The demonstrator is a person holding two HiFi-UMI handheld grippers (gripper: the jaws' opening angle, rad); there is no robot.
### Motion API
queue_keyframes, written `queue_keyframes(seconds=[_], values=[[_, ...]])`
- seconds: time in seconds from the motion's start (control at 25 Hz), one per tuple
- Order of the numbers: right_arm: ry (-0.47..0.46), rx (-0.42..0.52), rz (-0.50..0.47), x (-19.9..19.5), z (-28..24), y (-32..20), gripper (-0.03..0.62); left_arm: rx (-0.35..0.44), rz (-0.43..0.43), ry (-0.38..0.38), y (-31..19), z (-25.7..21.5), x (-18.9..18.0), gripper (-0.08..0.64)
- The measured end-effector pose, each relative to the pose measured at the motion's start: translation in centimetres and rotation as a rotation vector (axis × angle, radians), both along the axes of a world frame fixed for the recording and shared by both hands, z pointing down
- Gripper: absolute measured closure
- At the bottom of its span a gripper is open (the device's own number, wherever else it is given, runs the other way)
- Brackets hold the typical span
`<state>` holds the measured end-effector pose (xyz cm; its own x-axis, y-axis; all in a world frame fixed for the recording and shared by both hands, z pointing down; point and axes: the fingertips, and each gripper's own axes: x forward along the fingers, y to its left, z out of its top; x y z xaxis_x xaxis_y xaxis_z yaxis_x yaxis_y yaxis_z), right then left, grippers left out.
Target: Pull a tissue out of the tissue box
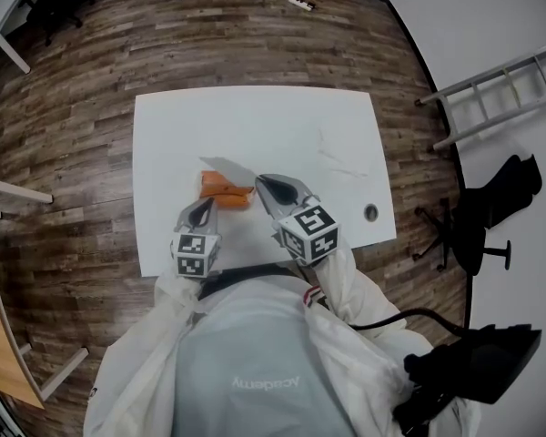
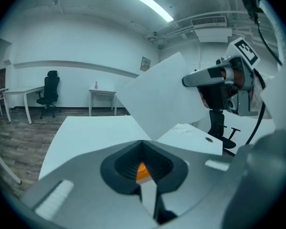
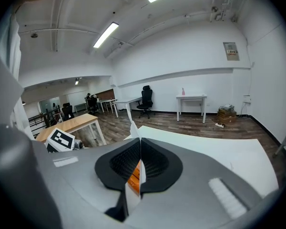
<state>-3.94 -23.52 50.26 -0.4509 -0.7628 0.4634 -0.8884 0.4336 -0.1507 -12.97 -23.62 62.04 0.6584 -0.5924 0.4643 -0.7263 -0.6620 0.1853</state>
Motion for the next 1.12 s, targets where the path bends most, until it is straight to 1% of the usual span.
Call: queue_keyframes(seconds=[0.16,0.44,0.6,0.88,1.0,1.12], values=[[-0.005,0.005,0.039,0.9,0.1,0.2,0.59,-0.001,-0.021,0.004,-0.2,0.0,-0.6,0.56],[-0.007,0.011,0.072,1.5,0.3,0.5,0.591,0.004,-0.059,0.024,-0.1,-0.7,-1.7,0.56],[0.007,0.018,0.082,1.6,0.4,0.4,0.591,0.024,-0.073,0.032,0.0,-1.7,-2.4,0.56],[0.0,0.031,0.081,0.9,0.2,0.1,0.591,0.04,-0.101,0.024,-0.3,-2.4,-3.9,0.56],[-0.008,0.042,0.086,1.3,-0.1,-0.1,0.591,0.046,-0.108,0.012,-0.6,-2.7,-3.8,0.56],[-0.016,0.045,0.098,2.7,-0.3,0.0,0.591,0.056,-0.086,0.002,-0.6,-3.4,-2.5,0.56]])
